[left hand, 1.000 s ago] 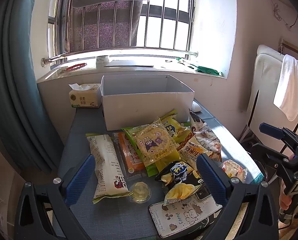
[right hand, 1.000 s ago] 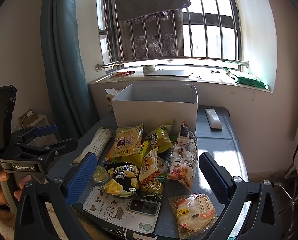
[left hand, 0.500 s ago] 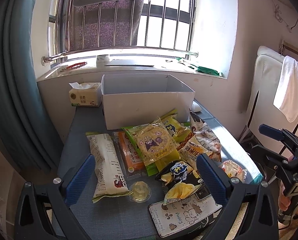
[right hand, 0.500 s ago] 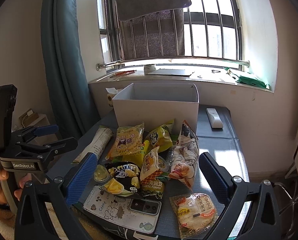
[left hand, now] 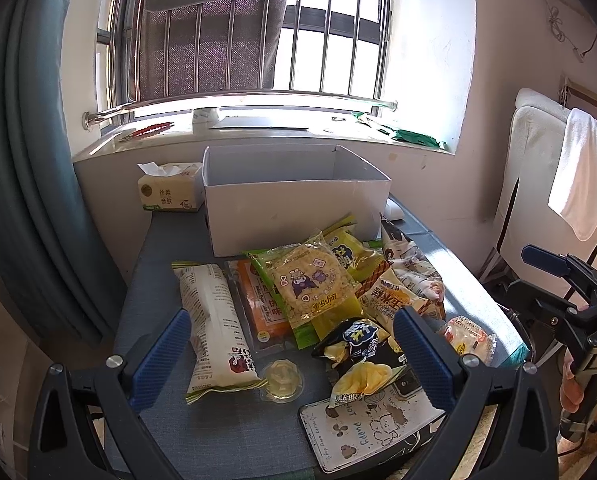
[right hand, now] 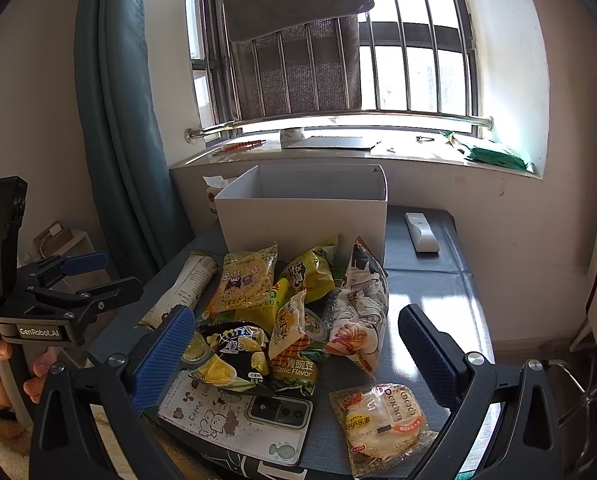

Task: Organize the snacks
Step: 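Grasp the long white chip bag with the left tool while the right tool grasps the round flatbread pack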

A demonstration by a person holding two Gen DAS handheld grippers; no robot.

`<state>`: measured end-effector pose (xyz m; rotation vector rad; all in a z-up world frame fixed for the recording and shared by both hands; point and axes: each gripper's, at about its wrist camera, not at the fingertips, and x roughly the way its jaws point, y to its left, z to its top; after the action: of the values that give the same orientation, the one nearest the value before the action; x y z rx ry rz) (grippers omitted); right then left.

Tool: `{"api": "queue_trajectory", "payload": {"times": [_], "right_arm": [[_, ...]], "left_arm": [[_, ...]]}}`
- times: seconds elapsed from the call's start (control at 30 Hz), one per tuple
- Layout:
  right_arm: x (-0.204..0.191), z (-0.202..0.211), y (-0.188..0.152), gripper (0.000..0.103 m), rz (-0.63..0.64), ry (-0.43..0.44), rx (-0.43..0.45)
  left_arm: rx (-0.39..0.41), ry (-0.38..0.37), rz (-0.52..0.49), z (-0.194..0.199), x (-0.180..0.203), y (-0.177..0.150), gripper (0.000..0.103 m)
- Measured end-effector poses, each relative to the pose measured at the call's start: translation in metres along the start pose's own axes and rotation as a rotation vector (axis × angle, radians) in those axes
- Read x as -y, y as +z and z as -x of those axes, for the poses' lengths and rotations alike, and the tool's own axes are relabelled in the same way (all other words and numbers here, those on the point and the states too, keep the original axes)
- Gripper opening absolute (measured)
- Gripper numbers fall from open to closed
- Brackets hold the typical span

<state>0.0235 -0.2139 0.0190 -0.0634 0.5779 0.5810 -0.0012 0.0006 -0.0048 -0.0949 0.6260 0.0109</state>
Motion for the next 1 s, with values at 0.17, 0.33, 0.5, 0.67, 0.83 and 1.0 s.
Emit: {"api": "queue_trajectory", "payload": {"times": [0.17, 0.33, 0.5, 0.67, 0.83, 1.0], "right_arm": [[0.022, -0.008, -0.004, 0.103, 0.062, -0.064, -0.052], [0.057, -0.037, -0.029, 0.103, 0.072, -0.093, -0.226], [0.072, -0.055, -0.066, 0.103, 0.069, -0.105, -0.341], [0.077, -0.074, -0.086, 0.103, 0.064, -0.092, -0.380], [0.078, -0.088, -0.095, 0.085, 0.092, -0.062, -0.411], [0.077, -0.083, -0.097, 0.079, 0.089, -0.057, -0.397]], "left_arm": [[-0.004, 0.010, 0.000, 0.000, -0.005, -0.002, 0.103], [-0.025, 0.013, 0.029, -0.005, -0.016, -0.010, 0.103], [-0.073, 0.047, 0.060, -0.017, -0.031, -0.023, 0.103], [-0.126, 0.052, 0.106, -0.031, -0.045, -0.031, 0.103], [-0.160, 0.065, 0.120, -0.046, -0.055, -0.031, 0.103], [-0.248, 0.084, 0.133, -0.084, -0.068, -0.025, 0.103]]}}
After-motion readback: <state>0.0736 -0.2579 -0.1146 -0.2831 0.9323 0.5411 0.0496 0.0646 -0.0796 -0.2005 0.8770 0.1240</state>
